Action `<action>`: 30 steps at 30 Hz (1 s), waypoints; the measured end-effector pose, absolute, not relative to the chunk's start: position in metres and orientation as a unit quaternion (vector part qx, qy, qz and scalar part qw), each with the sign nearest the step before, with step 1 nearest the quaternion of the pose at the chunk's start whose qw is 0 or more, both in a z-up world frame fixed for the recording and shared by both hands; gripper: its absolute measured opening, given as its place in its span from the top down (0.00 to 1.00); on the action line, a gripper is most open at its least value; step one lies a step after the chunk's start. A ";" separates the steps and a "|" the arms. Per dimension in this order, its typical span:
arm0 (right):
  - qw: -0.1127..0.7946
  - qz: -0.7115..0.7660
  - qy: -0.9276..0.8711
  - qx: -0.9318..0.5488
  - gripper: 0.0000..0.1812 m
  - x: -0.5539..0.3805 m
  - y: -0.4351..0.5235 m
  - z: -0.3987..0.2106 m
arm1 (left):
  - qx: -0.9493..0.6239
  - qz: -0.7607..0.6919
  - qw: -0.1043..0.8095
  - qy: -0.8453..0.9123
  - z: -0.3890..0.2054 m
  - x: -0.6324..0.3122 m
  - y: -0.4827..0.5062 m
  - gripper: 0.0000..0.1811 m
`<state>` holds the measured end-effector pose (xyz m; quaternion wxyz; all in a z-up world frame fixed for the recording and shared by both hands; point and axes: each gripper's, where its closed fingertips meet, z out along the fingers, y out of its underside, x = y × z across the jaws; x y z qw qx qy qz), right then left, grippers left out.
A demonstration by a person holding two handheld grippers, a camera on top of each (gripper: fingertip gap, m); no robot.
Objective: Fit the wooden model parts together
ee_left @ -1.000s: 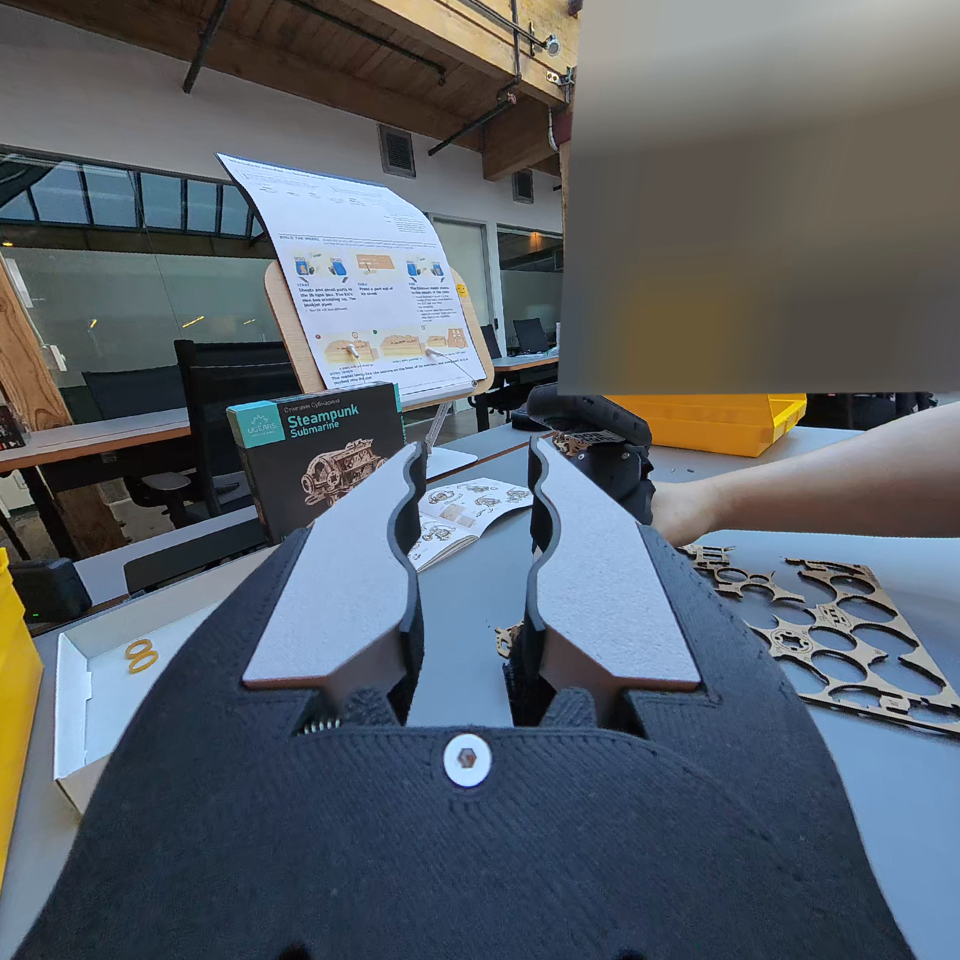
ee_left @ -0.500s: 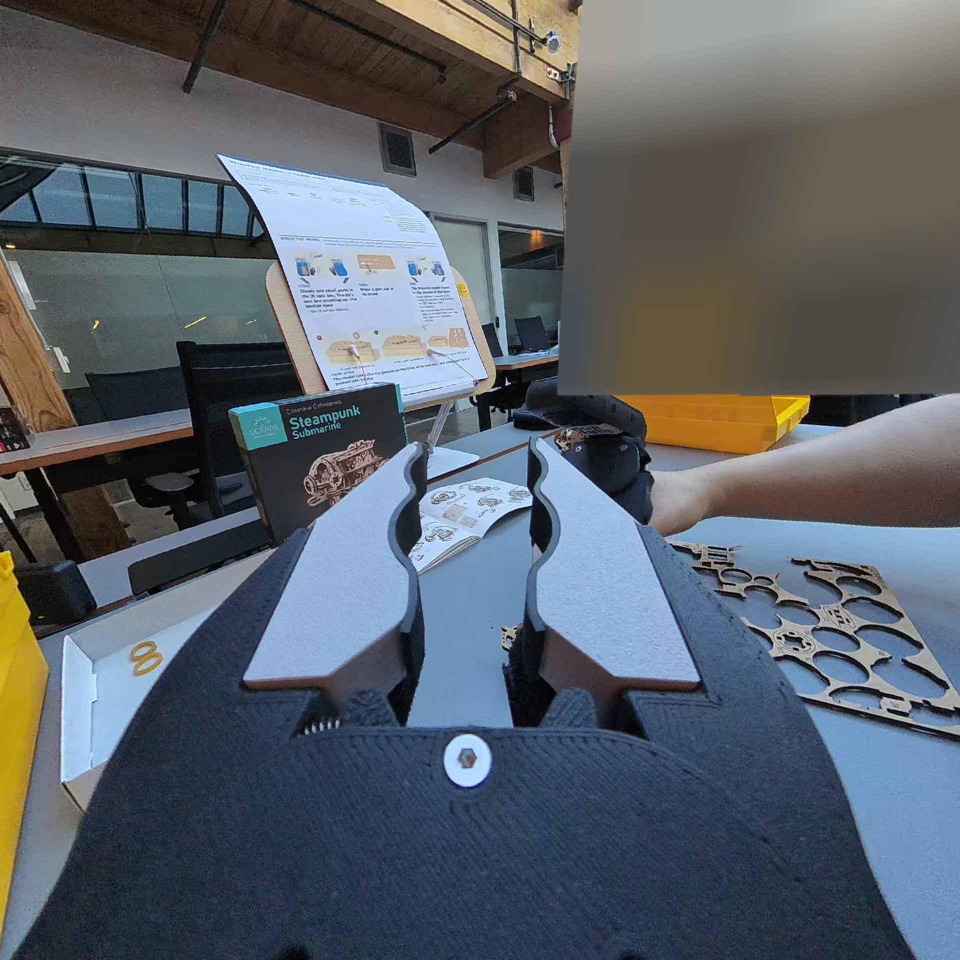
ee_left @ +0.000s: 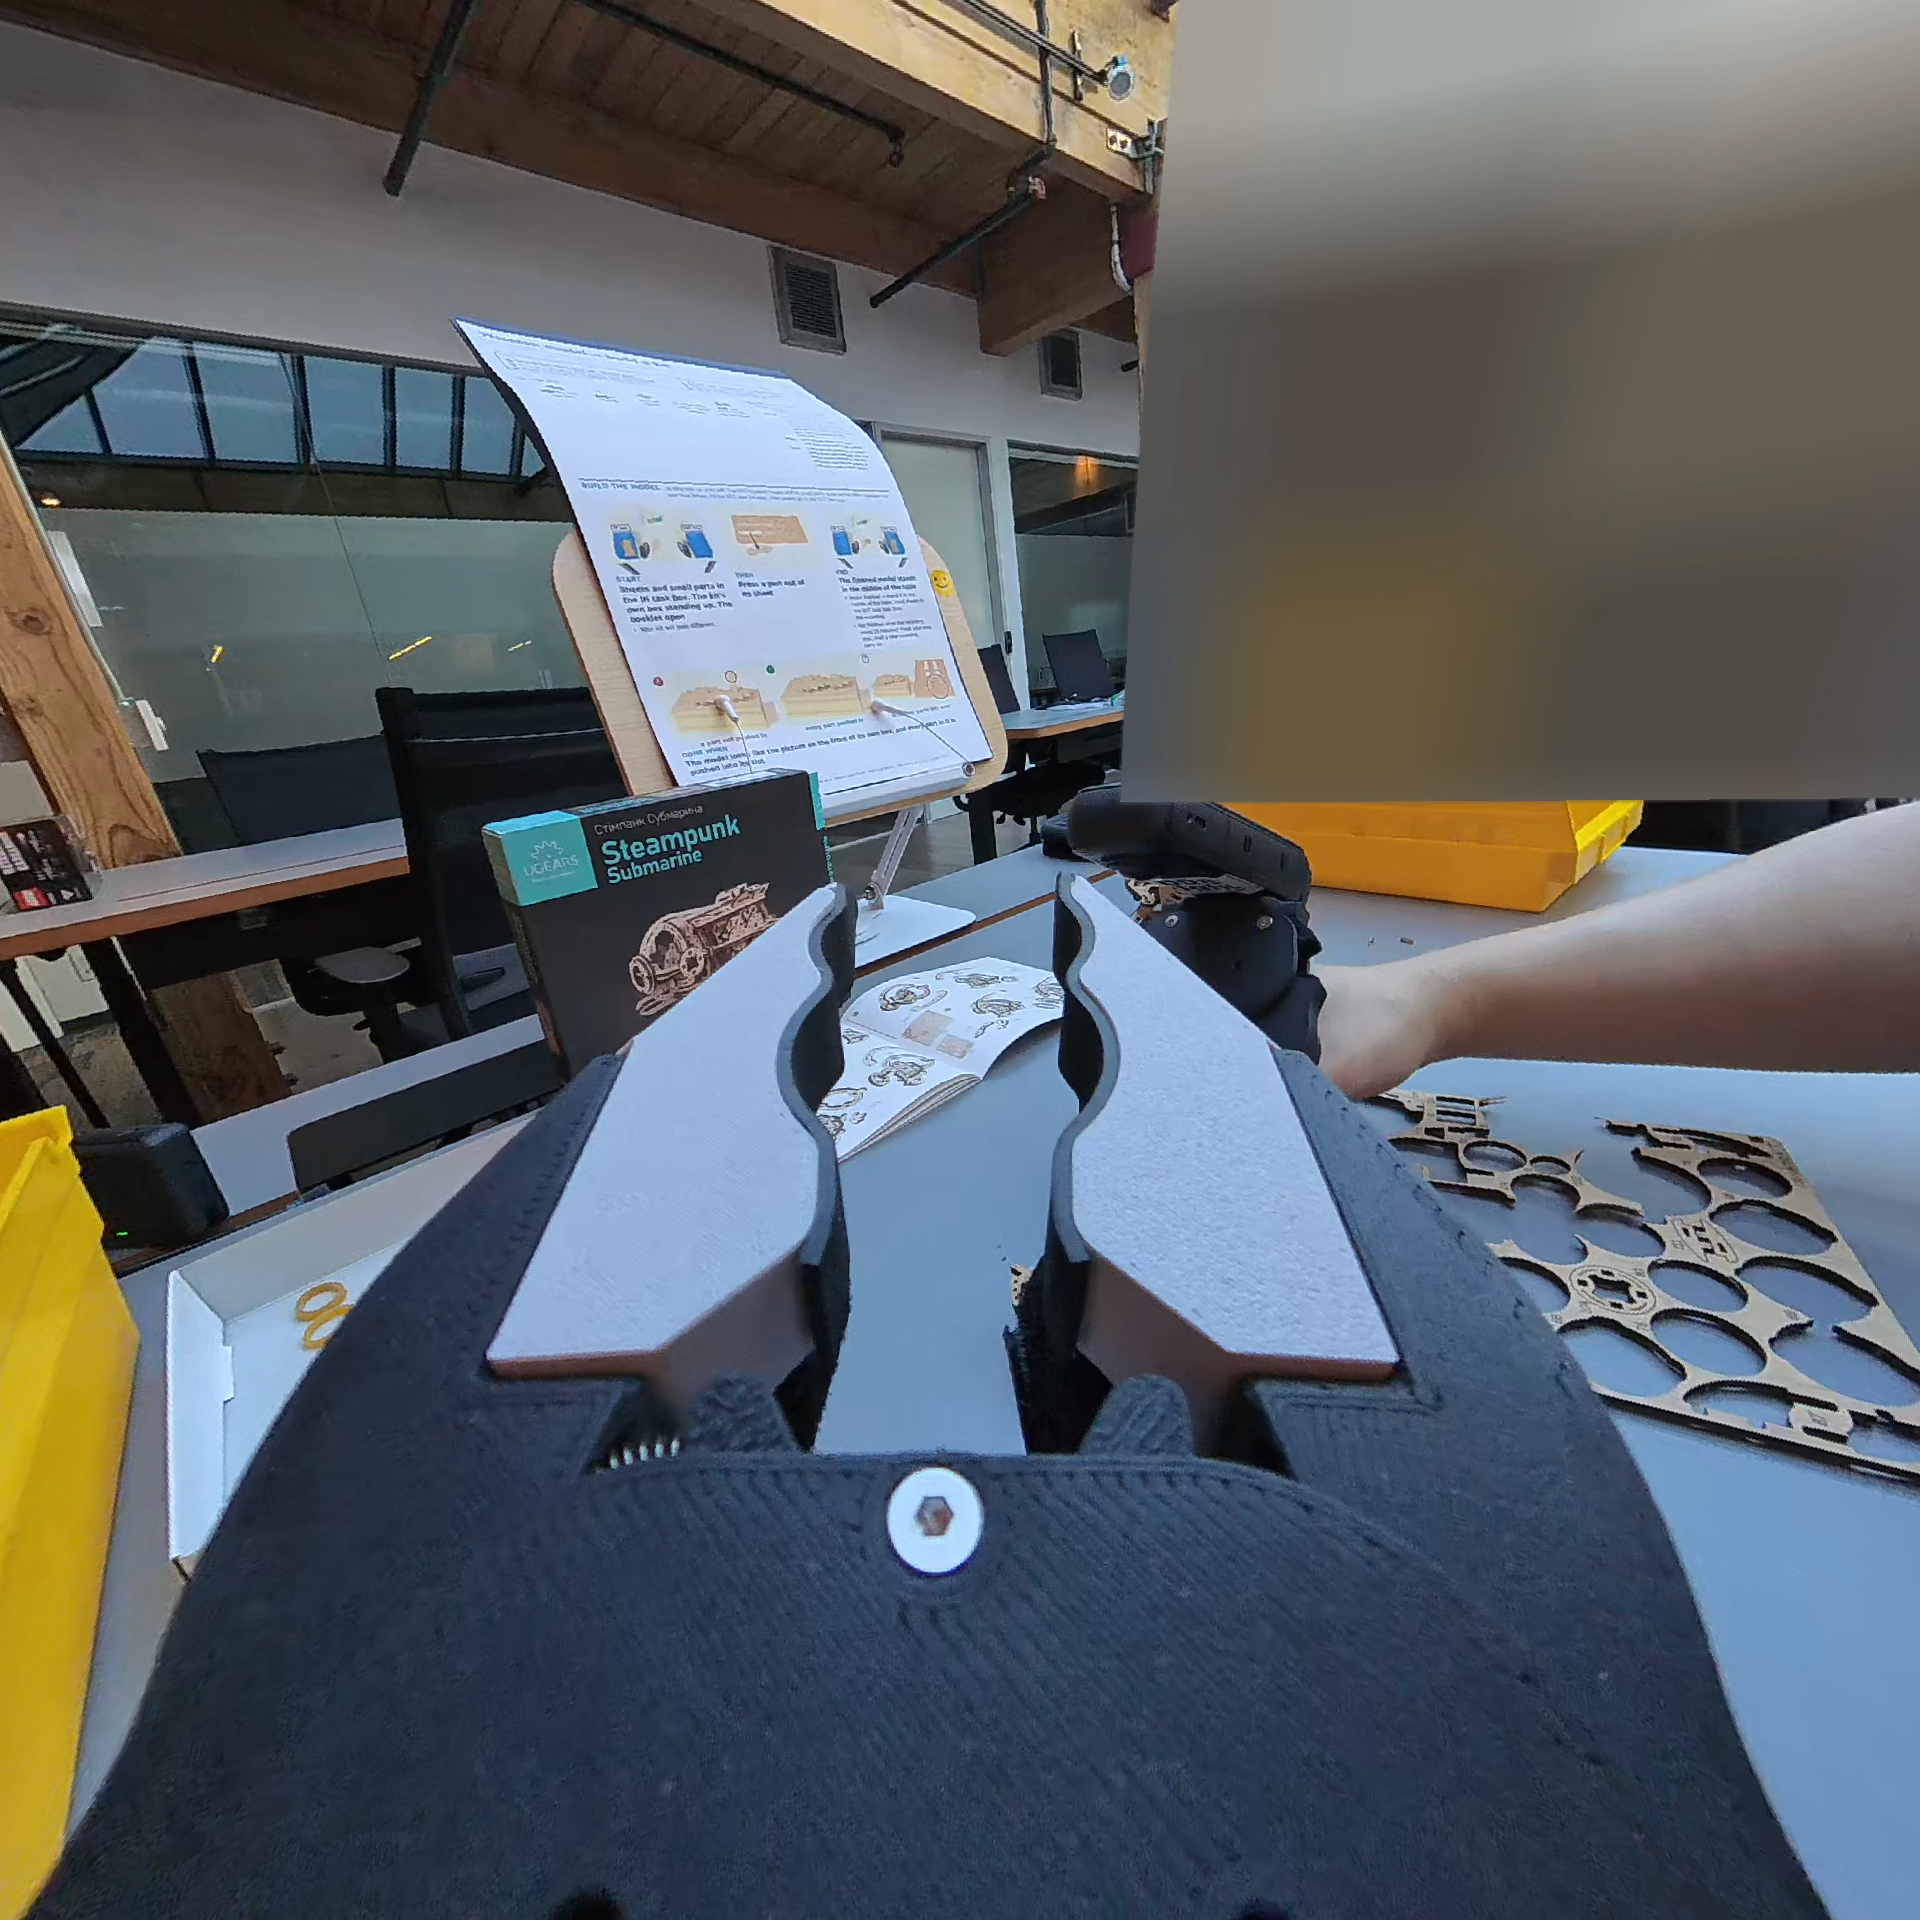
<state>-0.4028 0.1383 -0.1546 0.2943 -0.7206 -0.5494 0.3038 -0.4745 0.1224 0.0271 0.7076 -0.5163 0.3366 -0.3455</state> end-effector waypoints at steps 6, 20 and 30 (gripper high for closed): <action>0.296 0.310 -0.541 -0.723 0.97 -0.404 0.139 -0.153 | -0.515 -0.343 0.709 0.338 0.028 -0.474 0.122 0.80; 0.290 0.312 -0.549 -0.719 0.99 -0.403 0.136 -0.154 | -0.517 -0.342 0.707 0.341 0.026 -0.472 0.121 0.80; 0.273 0.270 -0.577 -0.721 0.99 -0.402 0.134 -0.156 | -0.520 -0.337 0.709 0.338 0.021 -0.474 0.122 0.80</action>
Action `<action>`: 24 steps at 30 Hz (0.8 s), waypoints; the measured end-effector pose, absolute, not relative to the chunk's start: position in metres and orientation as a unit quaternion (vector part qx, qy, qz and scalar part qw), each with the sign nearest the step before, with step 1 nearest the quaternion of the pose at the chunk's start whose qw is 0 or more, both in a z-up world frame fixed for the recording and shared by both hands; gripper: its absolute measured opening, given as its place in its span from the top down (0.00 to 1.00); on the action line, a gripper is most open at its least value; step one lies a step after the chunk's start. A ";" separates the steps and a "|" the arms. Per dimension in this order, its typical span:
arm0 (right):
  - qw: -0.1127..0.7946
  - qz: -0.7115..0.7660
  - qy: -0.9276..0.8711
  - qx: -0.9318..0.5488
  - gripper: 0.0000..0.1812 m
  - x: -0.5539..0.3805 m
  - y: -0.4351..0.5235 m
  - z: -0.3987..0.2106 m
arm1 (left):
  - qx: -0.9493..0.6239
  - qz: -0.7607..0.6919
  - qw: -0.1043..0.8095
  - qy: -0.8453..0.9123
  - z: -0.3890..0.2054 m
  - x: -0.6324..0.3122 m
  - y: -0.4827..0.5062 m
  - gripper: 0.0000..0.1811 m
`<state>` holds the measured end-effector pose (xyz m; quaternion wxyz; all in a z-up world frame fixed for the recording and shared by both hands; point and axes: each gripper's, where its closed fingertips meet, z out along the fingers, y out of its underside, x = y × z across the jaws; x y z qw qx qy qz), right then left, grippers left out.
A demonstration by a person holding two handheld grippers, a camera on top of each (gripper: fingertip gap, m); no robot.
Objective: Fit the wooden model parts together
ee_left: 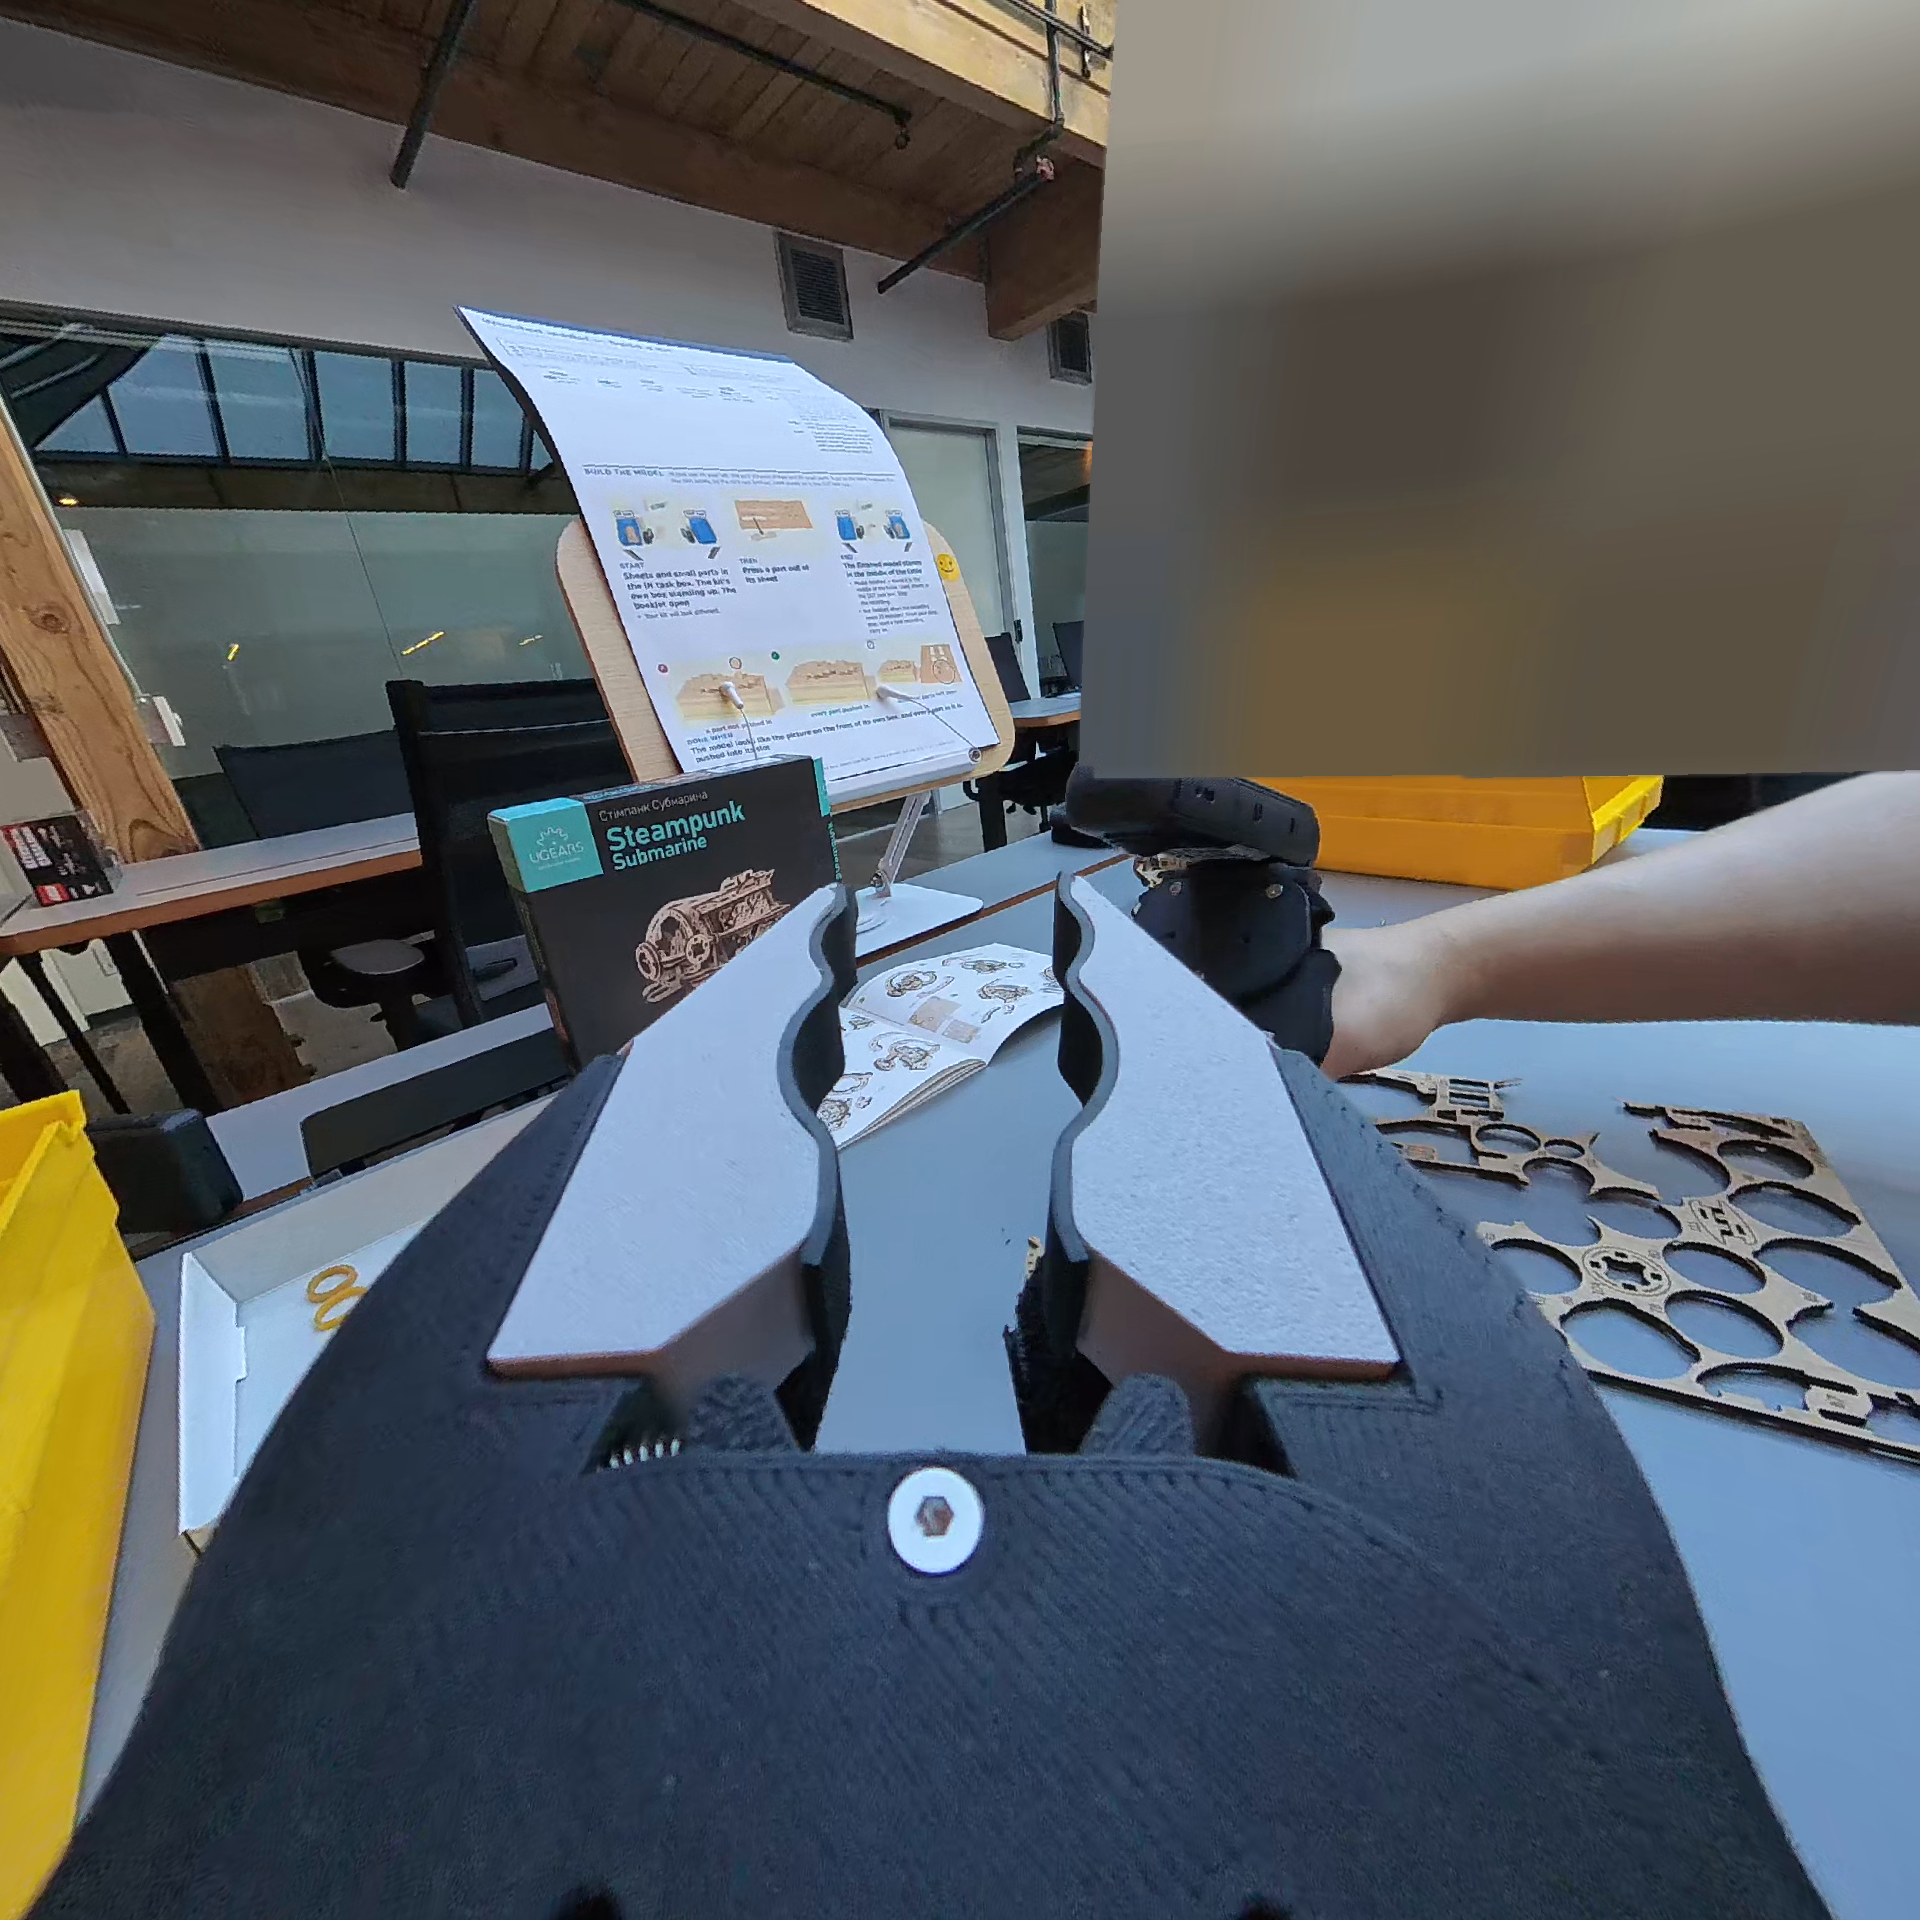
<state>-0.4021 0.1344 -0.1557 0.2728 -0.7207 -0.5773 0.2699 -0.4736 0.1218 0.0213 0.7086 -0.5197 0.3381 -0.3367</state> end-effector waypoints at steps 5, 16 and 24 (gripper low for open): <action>0.280 0.259 -0.587 -0.715 0.99 -0.403 0.133 -0.156 | -0.522 -0.336 0.710 0.333 0.020 -0.477 0.123 0.80; 0.266 0.317 -0.545 -0.729 0.98 -0.408 0.129 -0.155 | -0.524 -0.332 0.711 0.331 0.019 -0.481 0.125 0.80; 0.266 0.348 -0.513 -0.739 0.93 -0.412 0.133 -0.153 | -0.523 -0.330 0.715 0.326 0.021 -0.487 0.126 0.80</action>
